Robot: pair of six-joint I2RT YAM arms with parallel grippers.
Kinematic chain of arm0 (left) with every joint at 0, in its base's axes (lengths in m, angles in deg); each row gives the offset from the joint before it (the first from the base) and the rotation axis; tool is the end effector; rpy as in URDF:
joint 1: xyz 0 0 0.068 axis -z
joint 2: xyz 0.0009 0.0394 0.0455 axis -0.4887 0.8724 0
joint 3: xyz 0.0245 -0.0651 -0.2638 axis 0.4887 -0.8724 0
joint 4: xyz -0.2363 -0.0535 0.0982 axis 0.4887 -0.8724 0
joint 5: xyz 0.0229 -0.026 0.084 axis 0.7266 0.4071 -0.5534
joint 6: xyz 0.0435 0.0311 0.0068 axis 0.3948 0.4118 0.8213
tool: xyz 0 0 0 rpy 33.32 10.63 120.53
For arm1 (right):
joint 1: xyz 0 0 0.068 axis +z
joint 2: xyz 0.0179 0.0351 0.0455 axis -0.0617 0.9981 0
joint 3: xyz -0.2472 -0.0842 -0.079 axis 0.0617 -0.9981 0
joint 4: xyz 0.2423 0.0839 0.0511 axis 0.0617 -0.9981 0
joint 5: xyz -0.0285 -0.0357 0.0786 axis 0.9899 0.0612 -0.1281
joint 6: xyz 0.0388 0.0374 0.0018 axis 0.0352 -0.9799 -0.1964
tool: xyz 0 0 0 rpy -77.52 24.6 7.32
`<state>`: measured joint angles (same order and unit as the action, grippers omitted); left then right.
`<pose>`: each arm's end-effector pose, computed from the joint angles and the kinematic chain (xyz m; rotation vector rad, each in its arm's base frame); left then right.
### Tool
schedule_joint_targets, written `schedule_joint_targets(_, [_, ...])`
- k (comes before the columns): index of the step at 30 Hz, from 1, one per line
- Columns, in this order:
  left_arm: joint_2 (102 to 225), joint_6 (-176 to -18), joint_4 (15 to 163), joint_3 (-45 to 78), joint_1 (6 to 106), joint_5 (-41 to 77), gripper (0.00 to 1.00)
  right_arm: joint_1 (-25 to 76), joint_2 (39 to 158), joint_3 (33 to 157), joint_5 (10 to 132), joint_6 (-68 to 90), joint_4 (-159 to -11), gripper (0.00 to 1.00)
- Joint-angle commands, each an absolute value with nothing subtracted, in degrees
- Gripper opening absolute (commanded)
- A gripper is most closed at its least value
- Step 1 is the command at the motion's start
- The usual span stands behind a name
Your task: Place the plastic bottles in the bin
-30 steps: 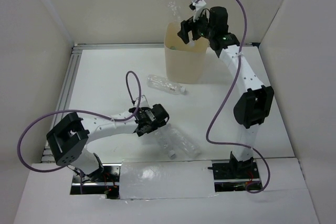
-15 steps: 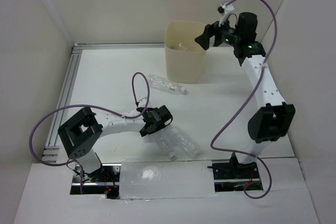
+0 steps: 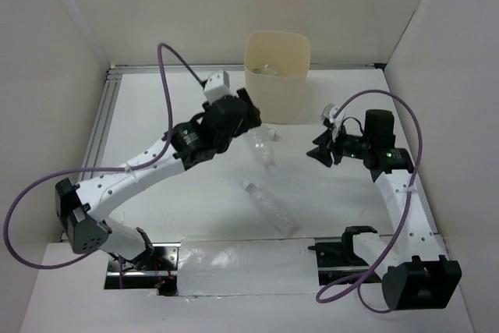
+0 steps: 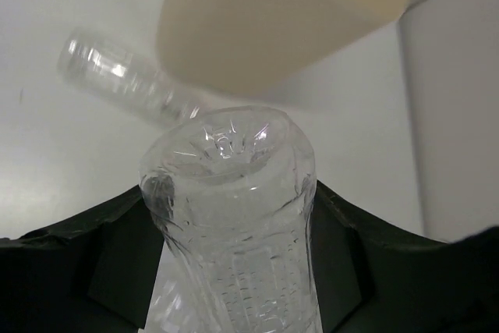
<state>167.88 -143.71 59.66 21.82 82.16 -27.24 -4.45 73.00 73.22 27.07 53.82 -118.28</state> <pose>0.2047 -0.2353 0.3705 -0.4801 1.9719 -0.5772 0.1965 0.0248 0.3276 -1.0393 1.6880 0.5638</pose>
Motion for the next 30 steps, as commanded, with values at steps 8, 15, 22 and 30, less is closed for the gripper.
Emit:
schedule_joint_targets(8, [192.14,-121.15,84.02,59.96,70.4,-28.57,0.31,2.69,74.0,68.97,30.06,62.69,-131.29,0.91])
schedule_joint_targets(15, [212.51,-110.36,94.54,80.71,67.06,-37.52,0.39,10.41,77.69,72.57,27.6,62.18,-134.55,0.92])
schedule_joint_targets(22, [221.24,-102.68,99.17,86.33,66.43,-36.75,0.71,19.55,83.23,73.72,33.12,53.77,-129.2,0.93])
schedule_joint_targets(30, [210.8,-101.38,101.5,73.97,65.91,-32.7,0.99,28.62,91.23,72.58,41.93,45.66,-119.71,1.0])
